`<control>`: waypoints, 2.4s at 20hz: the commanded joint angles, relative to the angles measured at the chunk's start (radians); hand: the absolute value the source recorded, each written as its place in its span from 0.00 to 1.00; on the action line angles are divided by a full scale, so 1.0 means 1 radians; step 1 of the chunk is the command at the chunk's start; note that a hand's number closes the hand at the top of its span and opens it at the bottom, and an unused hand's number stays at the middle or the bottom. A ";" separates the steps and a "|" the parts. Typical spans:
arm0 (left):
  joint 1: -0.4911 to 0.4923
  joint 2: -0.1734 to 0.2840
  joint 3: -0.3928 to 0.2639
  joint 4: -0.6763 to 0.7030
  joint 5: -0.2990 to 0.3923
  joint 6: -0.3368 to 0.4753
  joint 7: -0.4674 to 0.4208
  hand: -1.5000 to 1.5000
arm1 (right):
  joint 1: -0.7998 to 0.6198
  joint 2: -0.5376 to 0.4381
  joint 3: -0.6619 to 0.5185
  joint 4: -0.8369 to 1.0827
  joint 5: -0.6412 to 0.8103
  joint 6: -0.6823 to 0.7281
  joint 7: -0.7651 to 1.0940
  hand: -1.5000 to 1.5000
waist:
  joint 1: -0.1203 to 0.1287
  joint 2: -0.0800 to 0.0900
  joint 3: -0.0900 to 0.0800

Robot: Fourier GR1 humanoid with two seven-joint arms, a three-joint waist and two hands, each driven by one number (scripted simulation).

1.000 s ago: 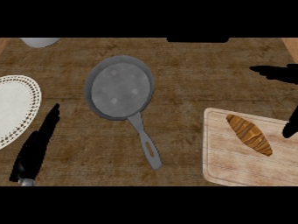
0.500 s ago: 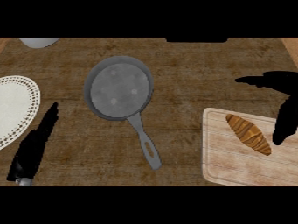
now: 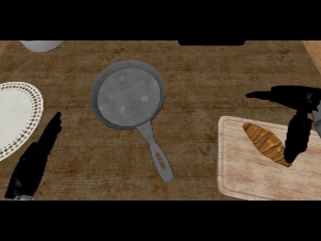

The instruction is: Pick the croissant from the cutting board and place it in the pan

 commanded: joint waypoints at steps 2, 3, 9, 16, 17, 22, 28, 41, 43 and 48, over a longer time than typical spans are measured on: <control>-0.031 -0.006 0.026 0.018 0.006 -0.030 0.008 0.50 | -0.016 0.032 0.023 0.078 0.107 0.036 -0.003 0.00 | 0.006 0.003 0.000; -0.045 0.011 0.067 0.104 0.042 -0.064 -0.042 0.50 | 0.027 0.057 0.056 0.018 0.120 0.013 0.021 0.00 | 0.000 0.003 0.000; -0.058 -0.018 0.071 0.099 -0.014 -0.059 -0.038 0.50 | 0.108 0.046 0.023 -0.001 0.224 0.023 -0.040 0.00 | -0.001 0.002 0.000; 0.005 -0.065 0.044 0.058 -0.052 -0.067 -0.061 0.50 | 0.076 0.106 -0.021 0.022 0.237 0.098 0.023 0.00 | 0.002 0.001 0.000; -0.047 -0.042 0.081 0.014 -0.032 -0.080 0.027 0.50 | 0.058 0.145 0.006 0.077 0.285 0.059 -0.030 0.00 | 0.004 0.002 0.000; -0.040 -0.085 0.065 0.030 -0.076 -0.083 0.016 0.50 | 0.109 0.106 -0.042 0.063 0.366 0.092 -0.111 0.00 | -0.001 0.001 0.000; -0.024 -0.098 0.100 0.061 -0.086 -0.094 -0.050 0.50 | 0.152 0.154 -0.026 0.124 0.488 -0.011 -0.213 0.00 | 0.000 0.002 0.000; -0.038 -0.088 0.150 0.055 -0.073 -0.140 -0.022 0.50 | 0.204 0.245 -0.100 0.173 0.497 -0.050 -0.293 1.00 | -0.003 0.001 0.000; -0.031 -0.125 0.121 0.024 -0.102 -0.115 0.009 0.50 | 0.199 0.260 -0.115 0.158 0.497 -0.028 -0.268 1.00 | -0.003 0.001 0.000; -0.093 -0.130 0.083 0.003 -0.104 -0.135 0.039 0.50 | -0.124 0.232 -0.023 0.397 0.648 -0.179 -0.486 1.00 | 0.060 0.021 0.003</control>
